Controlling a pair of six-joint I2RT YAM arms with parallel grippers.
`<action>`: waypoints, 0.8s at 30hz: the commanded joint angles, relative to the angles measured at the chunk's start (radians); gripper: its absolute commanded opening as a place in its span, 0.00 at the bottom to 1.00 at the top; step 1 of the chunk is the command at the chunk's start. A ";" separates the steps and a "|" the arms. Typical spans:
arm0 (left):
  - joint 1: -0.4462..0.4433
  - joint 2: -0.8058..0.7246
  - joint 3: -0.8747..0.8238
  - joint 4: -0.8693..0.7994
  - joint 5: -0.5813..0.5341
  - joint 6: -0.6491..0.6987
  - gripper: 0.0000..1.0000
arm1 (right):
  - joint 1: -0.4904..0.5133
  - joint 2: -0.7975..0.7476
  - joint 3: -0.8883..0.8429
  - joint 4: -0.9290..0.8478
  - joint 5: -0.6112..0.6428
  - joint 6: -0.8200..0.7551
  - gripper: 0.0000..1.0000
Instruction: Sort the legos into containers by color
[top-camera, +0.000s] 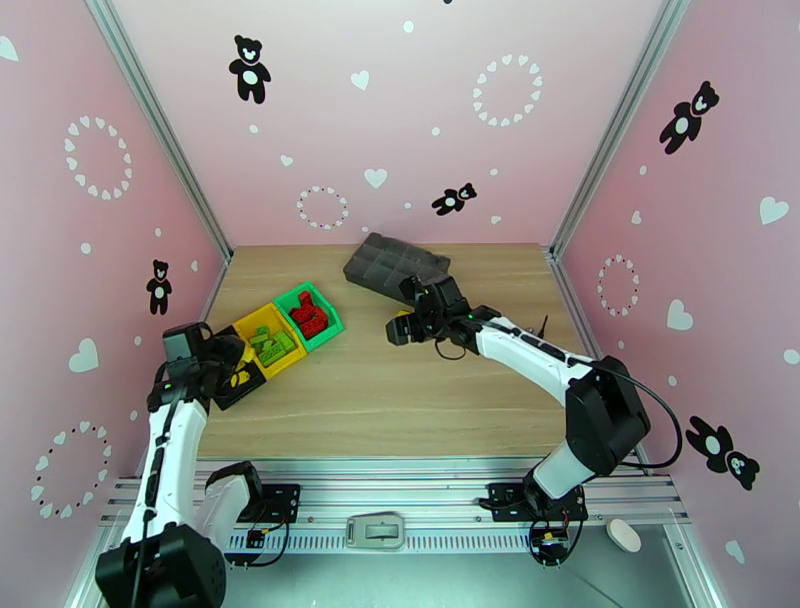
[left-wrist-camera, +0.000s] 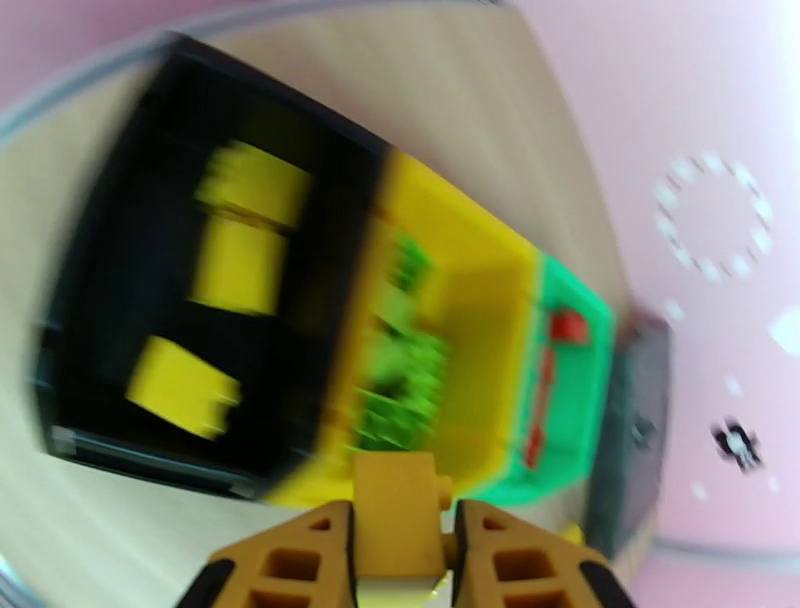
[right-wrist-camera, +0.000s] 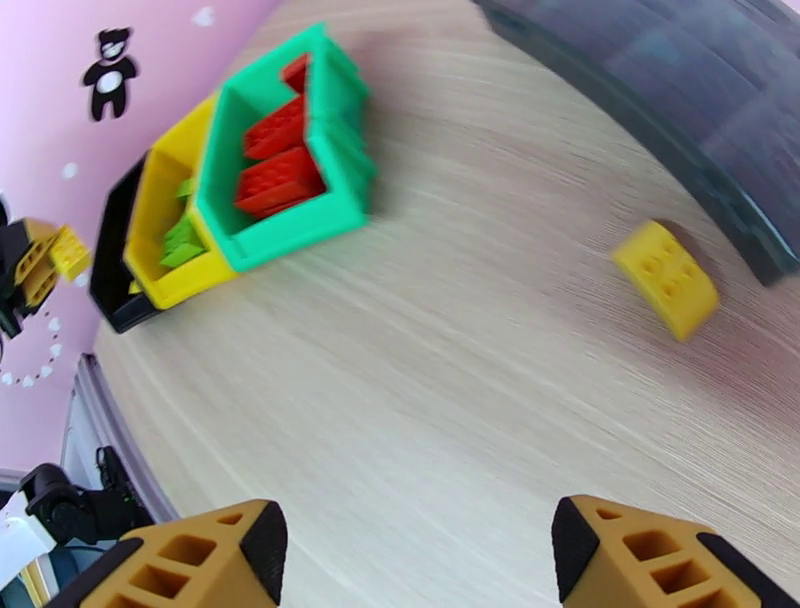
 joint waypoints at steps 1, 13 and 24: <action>0.038 0.005 0.009 -0.032 -0.075 0.040 0.12 | -0.027 -0.034 -0.019 -0.041 0.067 0.015 0.74; 0.057 0.129 0.025 0.024 -0.106 0.060 0.58 | -0.111 -0.004 -0.029 -0.101 0.321 0.025 0.82; -0.021 0.037 0.036 0.025 -0.023 0.105 0.87 | -0.285 0.086 -0.018 -0.101 0.388 0.059 0.83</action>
